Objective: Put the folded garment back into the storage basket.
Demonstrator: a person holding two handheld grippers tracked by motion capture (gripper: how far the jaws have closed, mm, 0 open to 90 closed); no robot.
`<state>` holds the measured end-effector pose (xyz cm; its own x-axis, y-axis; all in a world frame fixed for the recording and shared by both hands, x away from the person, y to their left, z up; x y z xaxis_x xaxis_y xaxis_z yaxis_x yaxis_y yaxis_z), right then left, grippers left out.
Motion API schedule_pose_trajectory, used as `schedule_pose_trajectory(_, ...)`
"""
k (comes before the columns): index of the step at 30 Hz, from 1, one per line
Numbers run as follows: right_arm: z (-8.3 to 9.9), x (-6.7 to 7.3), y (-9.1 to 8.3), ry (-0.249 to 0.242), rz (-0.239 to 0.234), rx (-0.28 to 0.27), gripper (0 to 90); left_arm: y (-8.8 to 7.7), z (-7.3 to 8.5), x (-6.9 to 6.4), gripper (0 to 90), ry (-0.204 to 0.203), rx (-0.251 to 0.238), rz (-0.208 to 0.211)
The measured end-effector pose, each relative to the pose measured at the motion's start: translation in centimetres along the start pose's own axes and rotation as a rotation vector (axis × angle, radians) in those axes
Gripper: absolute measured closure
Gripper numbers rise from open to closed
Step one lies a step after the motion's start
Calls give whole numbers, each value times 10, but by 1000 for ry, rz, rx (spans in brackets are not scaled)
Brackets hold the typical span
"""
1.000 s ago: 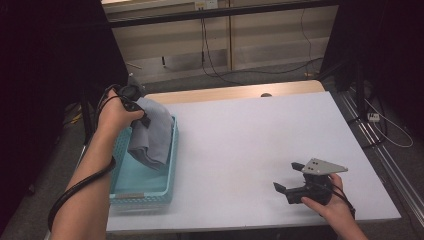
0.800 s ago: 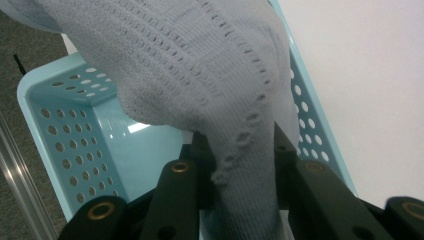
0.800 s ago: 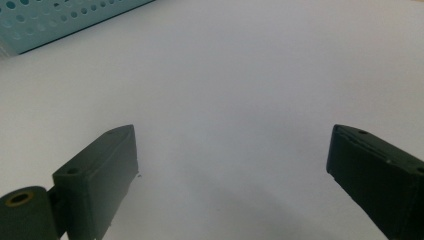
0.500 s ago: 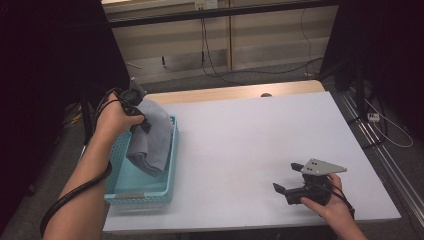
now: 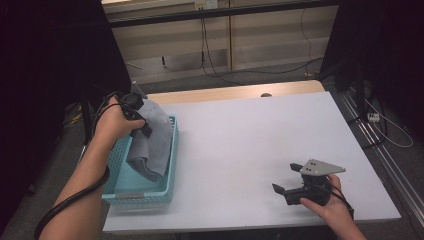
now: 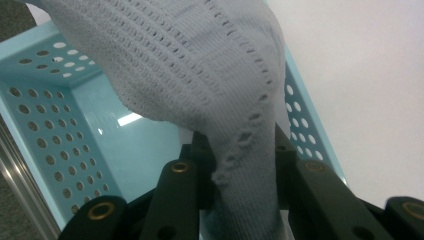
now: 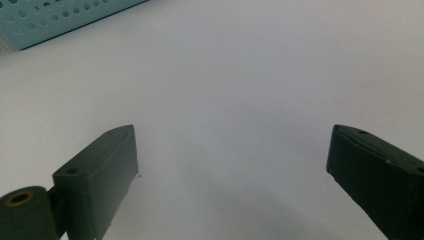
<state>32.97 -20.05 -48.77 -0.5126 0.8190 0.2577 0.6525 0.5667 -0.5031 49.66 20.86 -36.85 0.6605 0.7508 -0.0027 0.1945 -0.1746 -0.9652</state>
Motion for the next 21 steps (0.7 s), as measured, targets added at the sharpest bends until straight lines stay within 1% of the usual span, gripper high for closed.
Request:
schedule_pose_trajectory(1, 0, 0, 0, 2, 0, 1, 57, 1, 1, -1, 734, 0, 3, 6)
schedule_pose_trajectory(3, 0, 0, 0, 2, 0, 1, 57, 1, 2, -3, 734, -1, 9, 6)
schedule_pose_trajectory(7, 0, 1, 0, -1, 0, 0, 57, 0, 5, -5, 734, -5, 6, 18)
schedule_pose_trajectory(10, 1, 1, 0, -2, -1, 3, 57, 0, 7, -6, 734, -16, 8, 26)
schedule_pose_trajectory(21, 1, 2, 1, -6, -3, 4, 57, 0, 15, -9, 734, -36, 11, 50)
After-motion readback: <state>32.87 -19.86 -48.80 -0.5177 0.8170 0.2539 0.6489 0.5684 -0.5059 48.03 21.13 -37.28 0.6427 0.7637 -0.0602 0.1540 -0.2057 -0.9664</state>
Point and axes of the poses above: each handheld gripper's, and its own axes: y roughly forward along the jaws, z roughly out of its underside, x roughly to its left, the point moved 8 cm from there along y, roughly forward along the jaws, and after that the axes turned 12 degrees about y, right-handed, at the moved point
